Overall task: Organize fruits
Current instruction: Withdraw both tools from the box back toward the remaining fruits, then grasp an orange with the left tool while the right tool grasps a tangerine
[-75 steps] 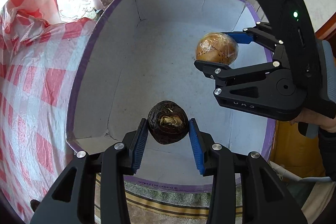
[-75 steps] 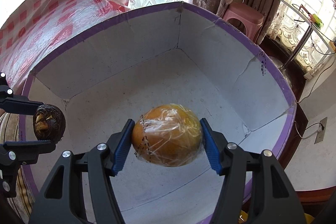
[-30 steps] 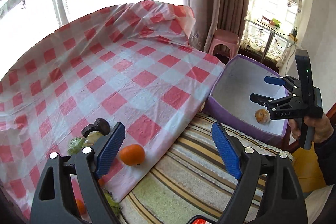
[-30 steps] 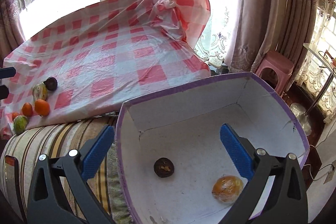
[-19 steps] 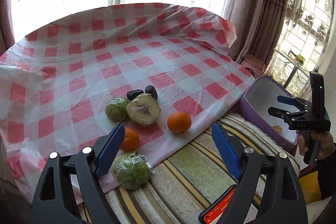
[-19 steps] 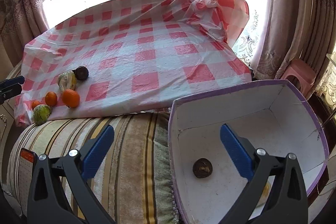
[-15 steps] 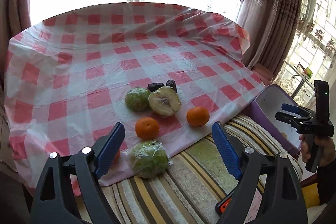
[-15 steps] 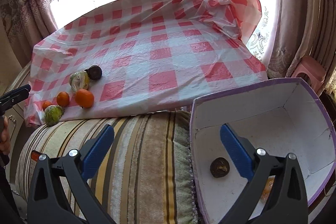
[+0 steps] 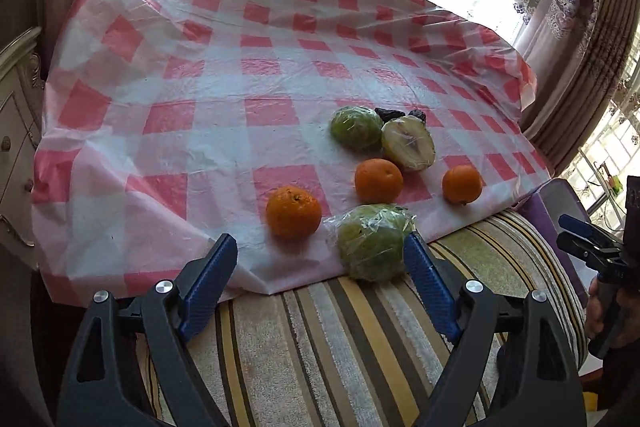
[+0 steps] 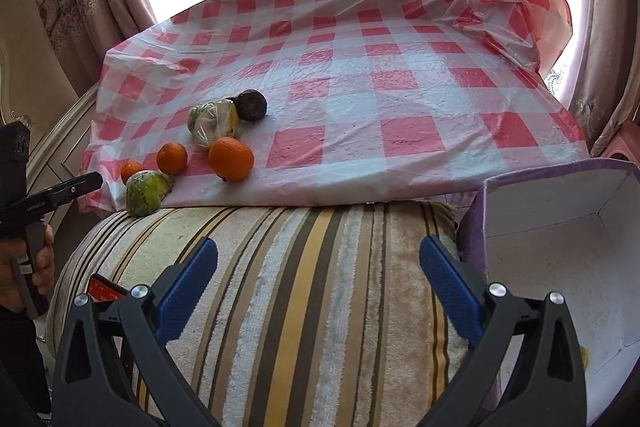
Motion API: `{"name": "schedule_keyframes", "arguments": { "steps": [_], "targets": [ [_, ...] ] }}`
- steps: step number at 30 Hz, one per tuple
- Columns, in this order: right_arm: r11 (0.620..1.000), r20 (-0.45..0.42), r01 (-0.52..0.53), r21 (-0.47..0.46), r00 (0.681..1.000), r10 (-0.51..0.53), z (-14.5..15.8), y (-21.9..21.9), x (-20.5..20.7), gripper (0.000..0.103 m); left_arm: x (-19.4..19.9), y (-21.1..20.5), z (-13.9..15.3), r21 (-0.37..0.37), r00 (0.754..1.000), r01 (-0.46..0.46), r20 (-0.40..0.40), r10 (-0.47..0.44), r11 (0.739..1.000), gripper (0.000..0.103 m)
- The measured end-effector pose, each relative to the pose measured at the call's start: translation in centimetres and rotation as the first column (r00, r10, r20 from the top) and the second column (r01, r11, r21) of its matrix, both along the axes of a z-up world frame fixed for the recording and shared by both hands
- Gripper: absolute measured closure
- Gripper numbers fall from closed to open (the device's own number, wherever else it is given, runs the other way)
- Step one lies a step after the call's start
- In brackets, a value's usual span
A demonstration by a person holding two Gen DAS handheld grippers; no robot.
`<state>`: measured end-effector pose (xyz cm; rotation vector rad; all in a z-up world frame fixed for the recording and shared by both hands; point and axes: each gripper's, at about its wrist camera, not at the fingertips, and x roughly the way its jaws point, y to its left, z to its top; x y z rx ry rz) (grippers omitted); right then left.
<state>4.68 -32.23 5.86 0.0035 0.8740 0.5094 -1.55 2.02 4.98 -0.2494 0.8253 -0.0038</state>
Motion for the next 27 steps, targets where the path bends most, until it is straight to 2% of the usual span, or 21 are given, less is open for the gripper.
{"name": "schedule_keyframes", "arguments": {
  "steps": [3,14,27],
  "targets": [
    [1.000,-0.005,-0.022,0.000,1.000,0.022,-0.3,1.1,0.1,0.002,0.0,0.5,-0.9,0.001,1.000,-0.015,-0.024,0.015,1.000,0.023],
    [0.998,-0.015,-0.061,0.000,0.998,0.061,-0.5,3.9,1.6,0.002,1.6,1.0,-1.9,-0.006,0.998,-0.047,-0.053,0.046,0.999,0.039],
    [0.990,-0.013,-0.129,-0.065,0.992,0.129,-0.8,9.1,4.1,0.002,3.6,0.6,-2.0,0.006,0.997,-0.037,-0.060,0.038,0.999,0.042]
  ]
}}
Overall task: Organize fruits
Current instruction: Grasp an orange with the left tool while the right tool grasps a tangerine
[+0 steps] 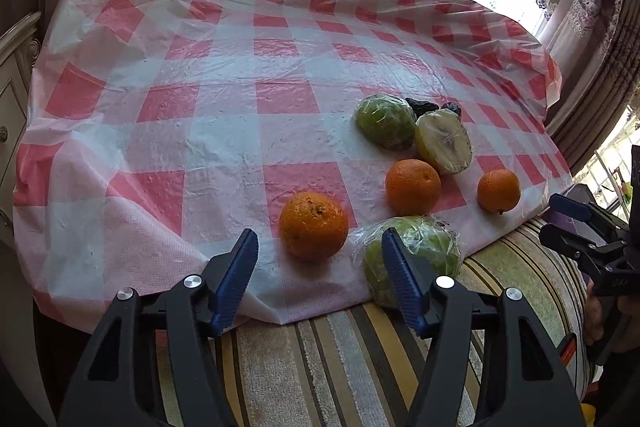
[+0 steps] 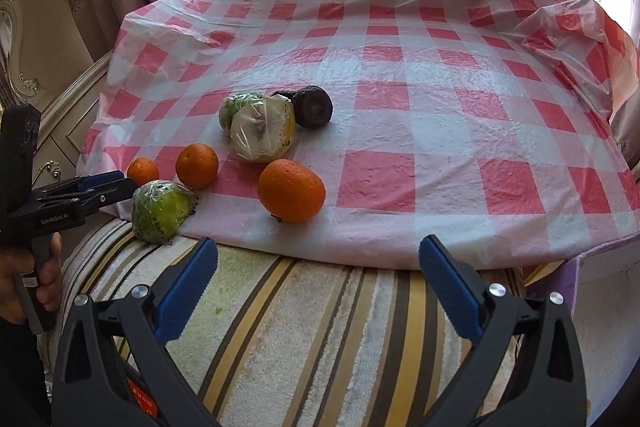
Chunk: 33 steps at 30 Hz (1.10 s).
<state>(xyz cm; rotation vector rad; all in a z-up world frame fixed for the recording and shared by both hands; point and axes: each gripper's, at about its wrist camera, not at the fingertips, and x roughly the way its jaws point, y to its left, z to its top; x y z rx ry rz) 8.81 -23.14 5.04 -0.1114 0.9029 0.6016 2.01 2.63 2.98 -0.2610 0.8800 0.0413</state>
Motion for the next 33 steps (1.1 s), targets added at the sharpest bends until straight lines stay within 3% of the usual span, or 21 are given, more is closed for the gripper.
{"name": "schedule_keyframes", "arguments": {
  "steps": [14,22,27,30,31,33],
  "targets": [
    [0.997,0.007,-0.042,-0.063,0.999,0.043,-0.7,4.0,2.1,0.011,1.7,0.3,-0.9,0.006,0.999,-0.014,-0.039,0.014,1.000,0.052],
    [0.996,-0.005,-0.046,-0.071,0.999,0.046,-1.0,5.0,2.8,0.011,2.2,0.3,-1.1,0.004,0.999,-0.006,-0.046,0.006,1.000,0.067],
    [0.994,-0.016,-0.057,-0.089,0.998,0.056,-1.4,5.7,3.2,0.022,2.4,0.3,-1.0,0.002,0.999,-0.005,-0.044,0.005,1.000,0.067],
    [0.993,-0.030,-0.067,-0.096,0.997,0.065,-1.7,6.0,3.3,0.038,2.3,0.2,-0.8,0.008,0.999,-0.010,-0.036,0.011,1.000,0.067],
    [0.993,-0.039,-0.073,-0.098,0.997,0.069,-1.9,6.1,3.4,0.048,2.3,0.2,-0.7,0.008,0.999,-0.011,-0.033,0.012,1.000,0.067],
    [0.992,-0.043,-0.070,-0.104,0.997,0.066,-2.1,6.1,3.5,0.056,2.1,0.1,-0.6,0.012,1.000,-0.014,-0.028,0.015,1.000,0.067]
  ]
}}
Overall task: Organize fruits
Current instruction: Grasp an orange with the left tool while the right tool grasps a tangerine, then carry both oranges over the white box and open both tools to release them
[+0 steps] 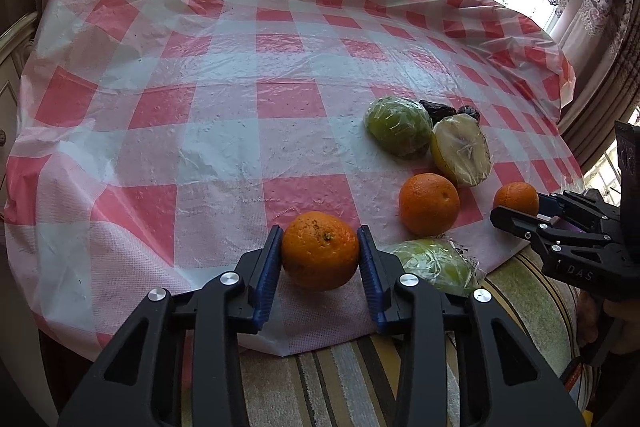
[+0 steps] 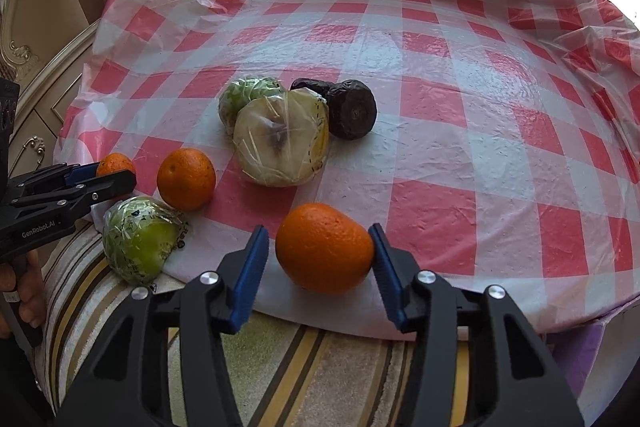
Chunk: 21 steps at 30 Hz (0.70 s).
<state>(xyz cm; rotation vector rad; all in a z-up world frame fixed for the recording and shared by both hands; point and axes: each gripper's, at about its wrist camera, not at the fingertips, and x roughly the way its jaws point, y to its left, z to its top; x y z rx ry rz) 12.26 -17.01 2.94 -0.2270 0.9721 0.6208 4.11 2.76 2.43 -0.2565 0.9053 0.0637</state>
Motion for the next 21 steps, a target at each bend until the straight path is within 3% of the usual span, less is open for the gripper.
{"name": "schedule_keyframes", "arguments": {
  "steps": [12,21],
  "targets": [
    [0.999,0.020,0.015,0.050,1.000,-0.016,0.9,-1.6,-0.6,0.059,-0.5,-1.1,2.4,0.023,0.999,0.020,0.048,-0.021,1.000,0.068],
    [0.994,0.026,0.065,0.088,0.997,-0.067,1.8,-5.0,-1.1,0.059,0.5,-4.5,4.9,0.069,0.989,0.119,0.077,-0.125,0.990,0.068]
  ]
}}
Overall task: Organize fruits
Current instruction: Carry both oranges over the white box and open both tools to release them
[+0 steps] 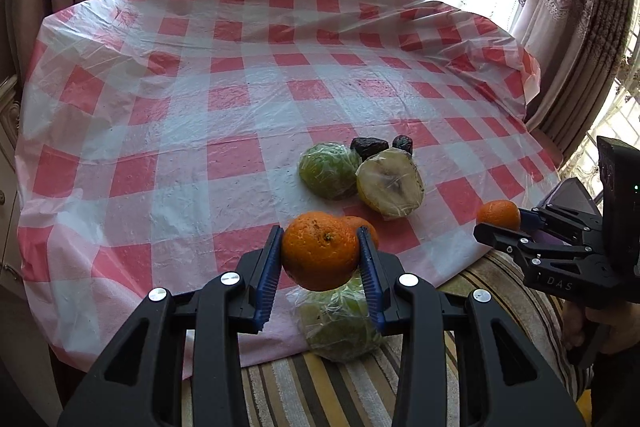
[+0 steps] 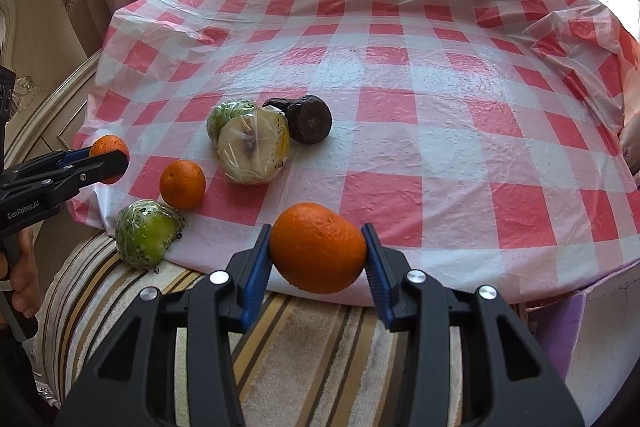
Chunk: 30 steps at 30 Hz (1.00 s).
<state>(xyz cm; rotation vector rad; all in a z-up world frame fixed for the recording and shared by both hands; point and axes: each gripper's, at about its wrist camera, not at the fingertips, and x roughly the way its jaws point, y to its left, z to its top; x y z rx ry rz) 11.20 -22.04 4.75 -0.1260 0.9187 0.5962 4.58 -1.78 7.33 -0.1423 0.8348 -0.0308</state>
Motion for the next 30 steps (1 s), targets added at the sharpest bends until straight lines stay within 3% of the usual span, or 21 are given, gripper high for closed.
{"name": "schedule_keyframes", "arguments": {
  "steps": [9,16,20,30],
  "targets": [
    [0.997,0.008,0.070,0.023,0.997,-0.071,0.9,-4.6,-0.5,0.059,1.8,-5.3,1.3,0.051,0.989,0.149,-0.006,-0.149,0.987,0.068],
    [0.990,0.014,0.133,0.036,0.991,-0.134,1.5,-8.4,-0.7,0.059,3.4,-10.4,1.8,0.098,0.956,0.293,-0.029,-0.291,0.951,0.068],
    [0.984,0.016,0.175,0.041,0.984,-0.176,1.7,-10.7,-1.0,0.059,4.4,-13.7,1.8,0.122,0.923,0.385,-0.060,-0.381,0.915,0.068],
    [0.951,-0.002,0.307,0.036,0.952,-0.307,1.0,-17.9,-1.4,0.059,6.5,-22.5,1.3,0.170,0.809,0.588,-0.145,-0.570,0.791,0.068]
  ]
}}
